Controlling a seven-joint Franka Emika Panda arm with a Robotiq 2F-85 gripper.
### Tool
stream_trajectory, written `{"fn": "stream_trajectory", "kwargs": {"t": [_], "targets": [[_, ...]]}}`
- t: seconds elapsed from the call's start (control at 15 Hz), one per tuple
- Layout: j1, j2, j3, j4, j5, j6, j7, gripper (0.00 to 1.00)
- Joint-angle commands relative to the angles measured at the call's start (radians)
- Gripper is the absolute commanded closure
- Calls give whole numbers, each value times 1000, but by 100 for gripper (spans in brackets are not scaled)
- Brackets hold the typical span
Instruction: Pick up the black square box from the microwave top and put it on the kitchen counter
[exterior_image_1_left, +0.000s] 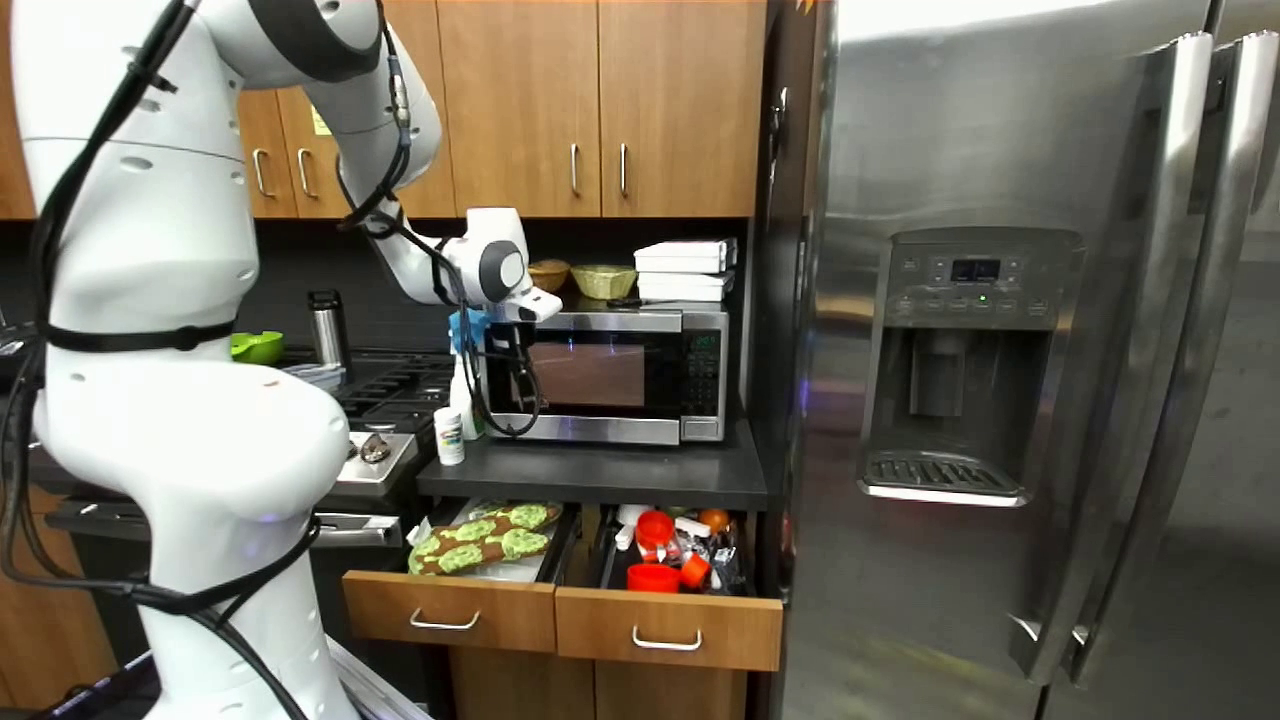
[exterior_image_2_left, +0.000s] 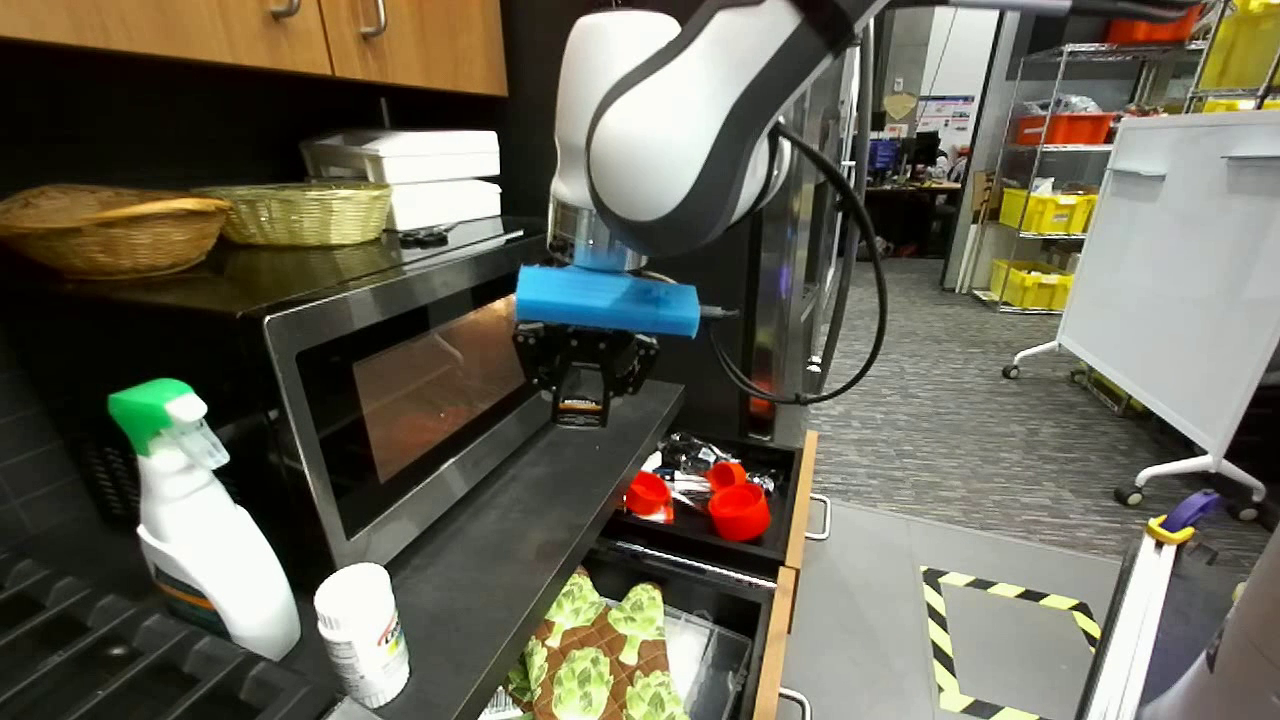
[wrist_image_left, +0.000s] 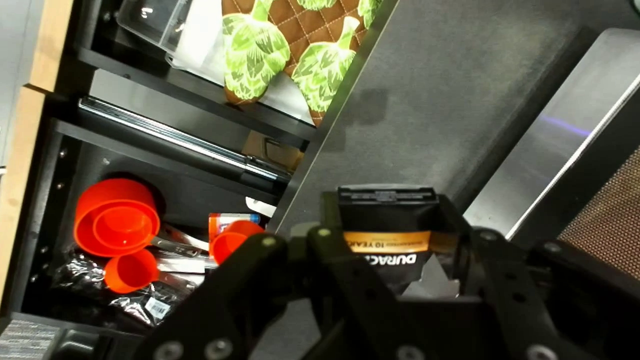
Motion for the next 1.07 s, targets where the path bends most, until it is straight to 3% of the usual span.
{"fn": "stream_trajectory", "kwargs": {"t": [0.0, 0.6, 1.0], "targets": [[0, 92, -9, 94, 21, -23, -89, 78], [17, 289, -62, 291, 6, -94, -230, 78], [30, 351, -92, 311, 10, -45, -295, 78]]}}
